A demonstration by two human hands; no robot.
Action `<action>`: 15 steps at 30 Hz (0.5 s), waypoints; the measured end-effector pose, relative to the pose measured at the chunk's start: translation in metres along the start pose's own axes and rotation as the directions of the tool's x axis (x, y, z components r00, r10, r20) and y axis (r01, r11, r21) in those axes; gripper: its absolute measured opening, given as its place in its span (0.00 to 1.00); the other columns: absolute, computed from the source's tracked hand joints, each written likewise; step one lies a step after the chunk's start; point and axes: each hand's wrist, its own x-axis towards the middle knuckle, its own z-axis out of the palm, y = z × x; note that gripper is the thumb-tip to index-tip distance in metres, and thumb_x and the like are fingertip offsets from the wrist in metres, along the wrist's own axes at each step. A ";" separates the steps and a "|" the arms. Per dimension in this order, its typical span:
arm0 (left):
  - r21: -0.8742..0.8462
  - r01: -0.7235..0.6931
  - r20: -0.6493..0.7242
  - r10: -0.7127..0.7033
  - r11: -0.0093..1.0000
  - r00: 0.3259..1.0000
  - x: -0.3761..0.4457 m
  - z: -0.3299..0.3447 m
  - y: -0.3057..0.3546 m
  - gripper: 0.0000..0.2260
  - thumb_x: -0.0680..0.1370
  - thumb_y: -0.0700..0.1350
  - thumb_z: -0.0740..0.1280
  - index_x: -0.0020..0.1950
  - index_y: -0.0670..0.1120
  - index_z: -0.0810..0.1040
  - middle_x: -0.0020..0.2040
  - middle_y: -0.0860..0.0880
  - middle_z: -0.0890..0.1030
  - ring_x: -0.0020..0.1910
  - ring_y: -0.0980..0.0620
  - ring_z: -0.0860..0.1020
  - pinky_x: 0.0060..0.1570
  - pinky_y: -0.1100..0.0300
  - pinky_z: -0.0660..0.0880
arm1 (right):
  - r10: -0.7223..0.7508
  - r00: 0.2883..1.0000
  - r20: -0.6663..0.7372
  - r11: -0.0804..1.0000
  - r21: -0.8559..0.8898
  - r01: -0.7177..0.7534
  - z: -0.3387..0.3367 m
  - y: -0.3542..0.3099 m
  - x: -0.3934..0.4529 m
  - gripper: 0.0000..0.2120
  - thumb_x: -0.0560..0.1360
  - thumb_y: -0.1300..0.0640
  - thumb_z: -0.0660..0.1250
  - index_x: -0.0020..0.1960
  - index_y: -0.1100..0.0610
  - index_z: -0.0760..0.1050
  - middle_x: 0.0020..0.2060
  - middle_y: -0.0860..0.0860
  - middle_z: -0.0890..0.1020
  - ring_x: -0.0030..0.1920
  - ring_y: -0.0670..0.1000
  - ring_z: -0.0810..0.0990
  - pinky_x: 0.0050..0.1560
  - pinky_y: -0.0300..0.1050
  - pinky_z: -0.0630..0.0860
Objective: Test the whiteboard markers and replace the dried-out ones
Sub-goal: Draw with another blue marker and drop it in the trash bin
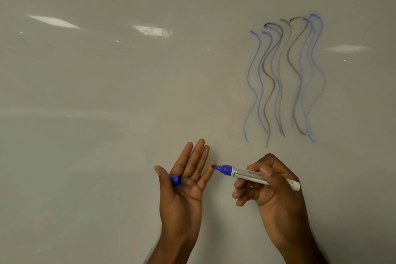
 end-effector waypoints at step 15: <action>0.023 0.163 0.179 -0.164 0.986 0.970 -0.005 0.010 0.002 0.36 0.75 0.68 0.65 0.74 0.44 0.71 0.75 0.42 0.71 0.74 0.44 0.69 0.69 0.48 0.71 | 0.020 0.990 0.143 0.970 -0.241 0.015 0.009 0.003 0.001 0.22 0.69 0.44 0.71 0.45 0.65 0.79 0.37 0.58 0.87 0.32 0.59 0.86 0.32 0.45 0.83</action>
